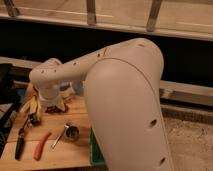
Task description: Place pepper in metal cup
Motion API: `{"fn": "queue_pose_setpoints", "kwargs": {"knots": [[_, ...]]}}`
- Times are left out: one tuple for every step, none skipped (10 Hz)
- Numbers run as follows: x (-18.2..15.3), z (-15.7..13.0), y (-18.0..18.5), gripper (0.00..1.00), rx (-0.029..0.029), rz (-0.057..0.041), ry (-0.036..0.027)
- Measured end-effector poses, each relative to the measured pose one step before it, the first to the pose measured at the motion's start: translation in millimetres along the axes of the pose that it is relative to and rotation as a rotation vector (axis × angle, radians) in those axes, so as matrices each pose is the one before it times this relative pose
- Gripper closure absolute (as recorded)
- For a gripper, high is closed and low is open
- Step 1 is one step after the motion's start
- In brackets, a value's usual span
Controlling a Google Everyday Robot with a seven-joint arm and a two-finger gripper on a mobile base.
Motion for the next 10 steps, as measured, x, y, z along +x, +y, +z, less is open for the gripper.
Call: {"fn": "queue_pose_setpoints", "kwargs": {"knots": [[0.28,-7.22,3.43,0.28,0.00896,-0.01014,0.00352],[-0.2,-3.67,4.5,0.28,0.00304,-0.01351,0.00628],[-0.35,0.68,1.93,0.28,-0.00096,-0.00906,0.00976],[0.88,6.82,2.84,0.28,-0.00398,-0.01102,0.01598],[1.46,11.28,3.16,0.28,-0.00516,-0.00947,0.01743],[2.01,16.94,2.44,0.28,-0.00678,-0.00659,0.02103],[3.35,23.67,1.74,0.28,-0.00986,-0.00398,0.03037],[3.01,19.06,2.17,0.28,-0.01075,-0.00201,0.02579],[2.89,14.06,4.39,0.28,-0.01029,-0.00377,0.02109],[4.11,15.32,9.69,0.28,-0.01316,-0.00872,0.02565]]}}
